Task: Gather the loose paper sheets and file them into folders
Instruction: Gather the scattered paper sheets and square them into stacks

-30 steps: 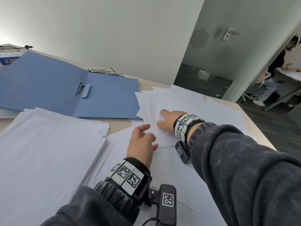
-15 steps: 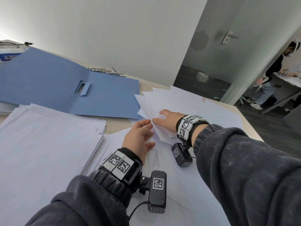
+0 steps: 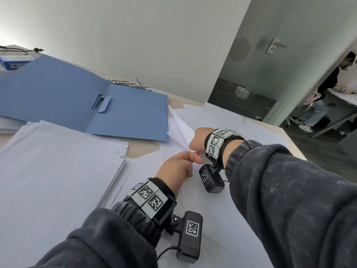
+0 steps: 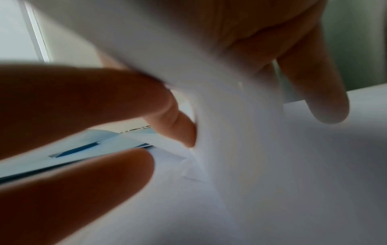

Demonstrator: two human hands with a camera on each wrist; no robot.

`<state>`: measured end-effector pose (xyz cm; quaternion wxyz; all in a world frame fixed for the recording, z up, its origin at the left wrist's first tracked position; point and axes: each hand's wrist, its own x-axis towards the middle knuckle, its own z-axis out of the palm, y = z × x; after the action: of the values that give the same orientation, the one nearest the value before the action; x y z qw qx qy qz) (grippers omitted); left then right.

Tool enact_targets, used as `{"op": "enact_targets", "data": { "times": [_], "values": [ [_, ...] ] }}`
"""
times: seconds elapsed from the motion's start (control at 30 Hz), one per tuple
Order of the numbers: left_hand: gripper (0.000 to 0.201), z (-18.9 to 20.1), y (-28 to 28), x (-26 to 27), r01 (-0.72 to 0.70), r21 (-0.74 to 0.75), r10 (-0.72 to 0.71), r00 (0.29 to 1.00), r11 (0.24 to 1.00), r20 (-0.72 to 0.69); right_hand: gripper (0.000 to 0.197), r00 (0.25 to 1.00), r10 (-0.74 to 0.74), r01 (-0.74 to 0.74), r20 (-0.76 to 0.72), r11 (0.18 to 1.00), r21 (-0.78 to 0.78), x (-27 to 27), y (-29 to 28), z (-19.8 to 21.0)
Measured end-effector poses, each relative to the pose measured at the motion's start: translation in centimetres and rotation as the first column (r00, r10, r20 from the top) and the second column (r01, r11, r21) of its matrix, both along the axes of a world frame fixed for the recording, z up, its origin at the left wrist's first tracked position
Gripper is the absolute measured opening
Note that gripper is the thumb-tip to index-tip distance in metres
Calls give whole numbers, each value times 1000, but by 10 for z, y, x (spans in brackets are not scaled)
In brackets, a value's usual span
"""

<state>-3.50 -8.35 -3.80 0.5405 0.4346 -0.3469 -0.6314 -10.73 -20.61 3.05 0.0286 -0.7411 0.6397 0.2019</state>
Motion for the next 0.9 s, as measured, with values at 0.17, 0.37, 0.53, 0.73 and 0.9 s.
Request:
{"op": "enact_targets", "data": {
  "times": [0.17,0.37,0.53,0.73,0.9],
  "values": [
    [27,-2,-4,1,-55,87,61,996,995,-69,23,994,-38,50,106,992,-120,-7,2,0],
    [19,2,-2,1,-123,160,144,981,979,-129,16,990,-18,29,138,996,-79,-28,23,11],
    [37,12,9,-3,-77,242,127,972,967,-197,15,984,-2,8,178,999,-37,-53,76,24],
    [54,25,46,-19,-11,287,46,992,958,-116,21,986,71,-70,149,997,-14,-73,151,33],
    [29,31,87,-35,-25,302,47,997,953,-66,20,970,93,-103,224,994,33,-85,198,26]
  ]
}}
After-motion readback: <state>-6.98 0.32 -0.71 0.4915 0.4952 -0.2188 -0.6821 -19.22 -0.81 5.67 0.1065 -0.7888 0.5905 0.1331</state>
